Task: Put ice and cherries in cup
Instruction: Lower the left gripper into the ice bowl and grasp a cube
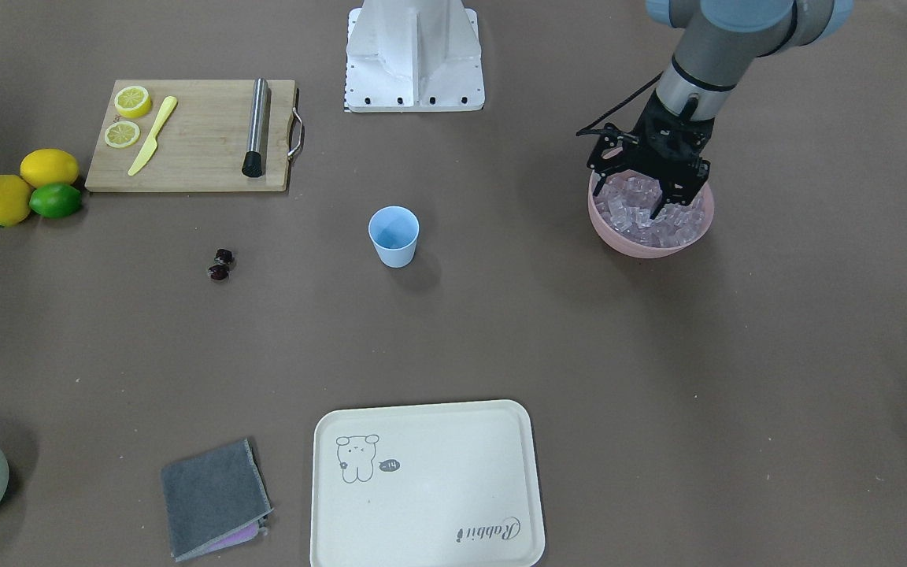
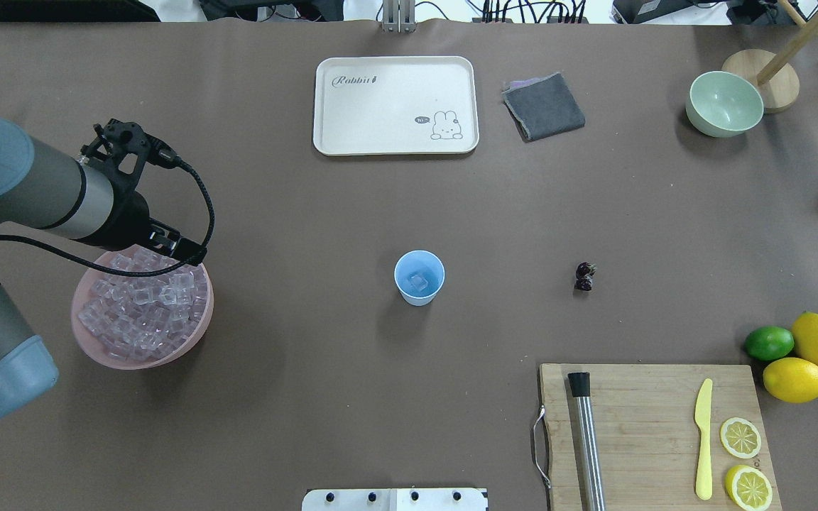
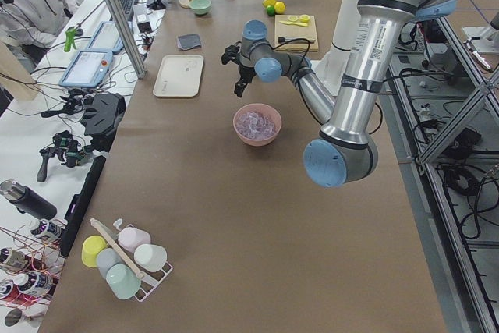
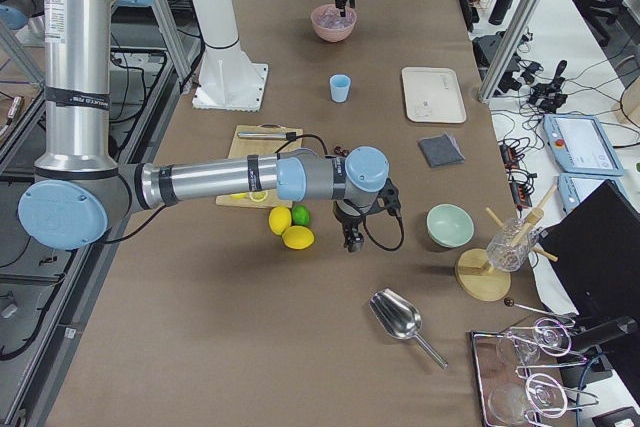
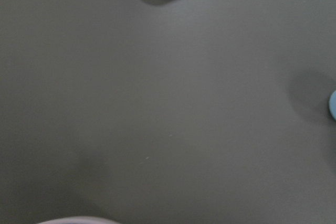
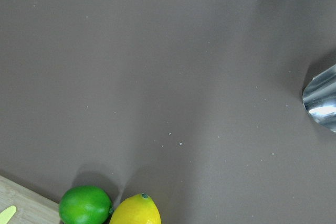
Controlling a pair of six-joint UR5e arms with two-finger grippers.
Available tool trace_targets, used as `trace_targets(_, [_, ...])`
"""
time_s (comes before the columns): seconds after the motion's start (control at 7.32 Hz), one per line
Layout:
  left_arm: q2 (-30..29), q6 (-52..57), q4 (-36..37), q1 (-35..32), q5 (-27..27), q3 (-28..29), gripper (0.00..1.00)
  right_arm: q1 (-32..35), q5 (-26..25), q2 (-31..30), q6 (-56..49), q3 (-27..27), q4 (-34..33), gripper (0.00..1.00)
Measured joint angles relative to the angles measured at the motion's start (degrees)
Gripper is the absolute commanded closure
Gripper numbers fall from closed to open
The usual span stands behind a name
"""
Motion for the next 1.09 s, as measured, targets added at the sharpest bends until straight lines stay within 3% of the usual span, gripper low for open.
trace_targets(1.09, [1.68,1.22,-0.05,6.06,2.55,2.74,0.22,-0.32,2.11,-0.08,0.01,-0.13,0.08,0.00])
